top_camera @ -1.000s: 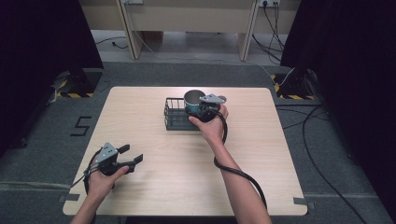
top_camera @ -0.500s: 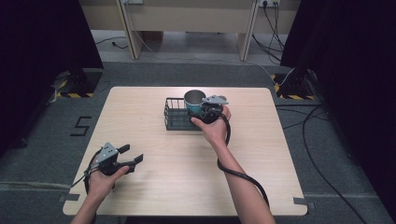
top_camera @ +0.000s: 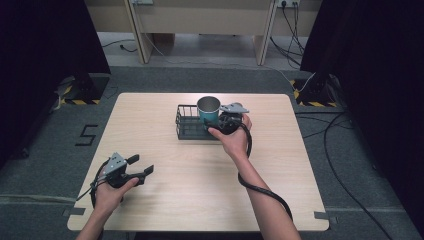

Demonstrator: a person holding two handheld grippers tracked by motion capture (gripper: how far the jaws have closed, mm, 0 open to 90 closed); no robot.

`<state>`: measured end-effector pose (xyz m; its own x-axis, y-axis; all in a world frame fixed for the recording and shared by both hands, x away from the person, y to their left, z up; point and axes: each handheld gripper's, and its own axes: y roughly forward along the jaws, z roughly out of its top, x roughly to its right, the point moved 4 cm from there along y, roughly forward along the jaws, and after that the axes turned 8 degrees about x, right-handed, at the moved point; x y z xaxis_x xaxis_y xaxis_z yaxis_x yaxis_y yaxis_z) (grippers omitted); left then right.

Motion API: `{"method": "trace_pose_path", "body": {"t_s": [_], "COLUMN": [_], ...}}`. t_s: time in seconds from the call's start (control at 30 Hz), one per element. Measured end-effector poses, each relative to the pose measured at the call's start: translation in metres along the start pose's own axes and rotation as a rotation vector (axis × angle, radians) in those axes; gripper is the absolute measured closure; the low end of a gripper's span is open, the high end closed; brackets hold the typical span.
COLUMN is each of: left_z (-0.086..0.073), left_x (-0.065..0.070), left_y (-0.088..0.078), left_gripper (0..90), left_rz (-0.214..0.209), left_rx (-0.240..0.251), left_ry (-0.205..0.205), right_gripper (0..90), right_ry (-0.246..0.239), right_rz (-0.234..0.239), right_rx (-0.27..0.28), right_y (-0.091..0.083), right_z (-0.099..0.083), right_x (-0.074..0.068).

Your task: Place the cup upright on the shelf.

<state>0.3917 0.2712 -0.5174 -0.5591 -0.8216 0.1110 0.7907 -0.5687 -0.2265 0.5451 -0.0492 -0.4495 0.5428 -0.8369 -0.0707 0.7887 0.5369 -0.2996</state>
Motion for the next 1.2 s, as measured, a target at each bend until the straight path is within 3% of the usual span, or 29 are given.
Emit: {"method": "trace_pose_path", "body": {"t_s": [1.2], "left_z": [0.001], "left_x": [0.001], "left_y": [0.000], "left_gripper": [21.9], "left_rz": [0.006], "left_rx": [0.009], "left_ry": [0.006], "right_gripper": [15.4], "right_ry": [-0.008], "right_rz": [0.042], "right_rx": [-0.033], "right_y": [-0.056], "right_z": [-0.011], "right_x": [0.003]}}
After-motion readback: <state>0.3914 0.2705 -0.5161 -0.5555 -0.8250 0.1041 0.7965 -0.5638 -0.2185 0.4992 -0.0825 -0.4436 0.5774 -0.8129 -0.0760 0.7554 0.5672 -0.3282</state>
